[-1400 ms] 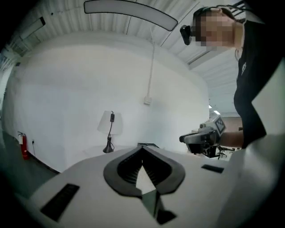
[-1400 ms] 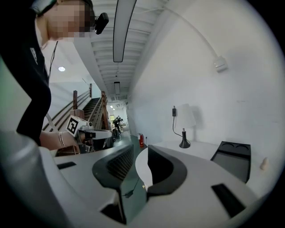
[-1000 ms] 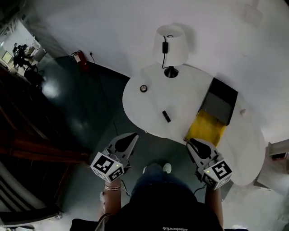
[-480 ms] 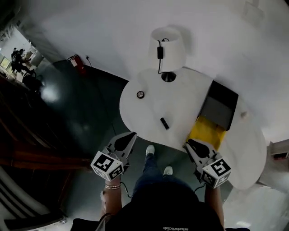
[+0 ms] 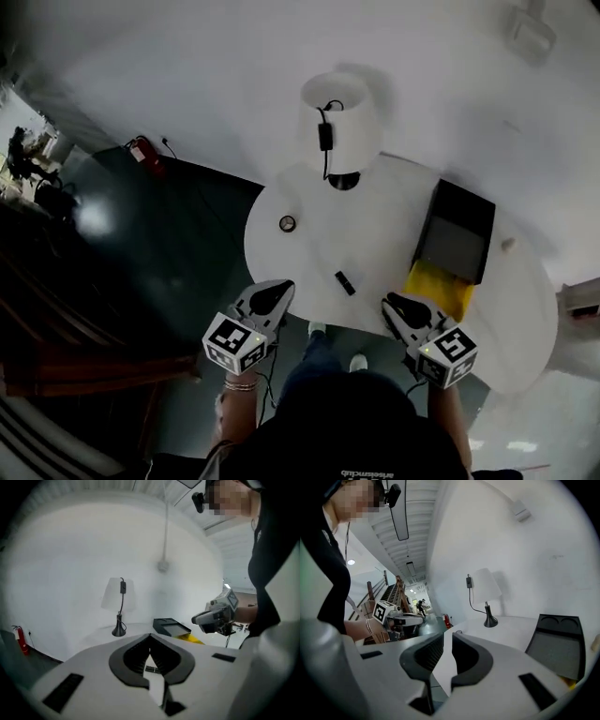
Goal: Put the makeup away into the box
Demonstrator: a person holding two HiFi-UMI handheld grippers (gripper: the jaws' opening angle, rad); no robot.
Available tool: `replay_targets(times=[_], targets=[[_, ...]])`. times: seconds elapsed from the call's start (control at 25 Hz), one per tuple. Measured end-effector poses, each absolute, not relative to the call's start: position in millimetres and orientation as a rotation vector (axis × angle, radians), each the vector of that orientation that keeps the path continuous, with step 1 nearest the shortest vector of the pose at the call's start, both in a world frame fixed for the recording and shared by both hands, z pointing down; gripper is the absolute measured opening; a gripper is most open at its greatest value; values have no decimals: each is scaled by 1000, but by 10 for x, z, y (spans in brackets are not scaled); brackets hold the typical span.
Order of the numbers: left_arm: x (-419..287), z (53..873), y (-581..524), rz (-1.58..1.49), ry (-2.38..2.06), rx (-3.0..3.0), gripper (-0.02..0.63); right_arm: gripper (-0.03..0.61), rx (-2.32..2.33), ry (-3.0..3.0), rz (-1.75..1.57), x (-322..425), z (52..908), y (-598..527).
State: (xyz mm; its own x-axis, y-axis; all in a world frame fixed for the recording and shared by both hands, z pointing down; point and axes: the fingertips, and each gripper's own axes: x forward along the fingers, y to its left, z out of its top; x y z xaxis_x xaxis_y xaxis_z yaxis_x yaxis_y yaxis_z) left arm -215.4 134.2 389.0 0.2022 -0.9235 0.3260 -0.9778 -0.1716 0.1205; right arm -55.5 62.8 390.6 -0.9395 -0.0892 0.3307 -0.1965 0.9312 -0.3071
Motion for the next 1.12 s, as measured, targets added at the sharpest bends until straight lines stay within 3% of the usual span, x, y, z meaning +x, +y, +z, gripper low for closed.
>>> replay_targets(times=[0.36,0.68,1.12], targets=[[-2325,4149,971,279,-1573,2255,11,69,366,-2699,672,-887,4130,386],[-2423,4444,800,190,-1413,2238,11,69,427,-2619,660,-1165,4333,296],[-2613,4891,753,353,-1317,2265,11,70,453,-2449,615,-1361,4874,448]])
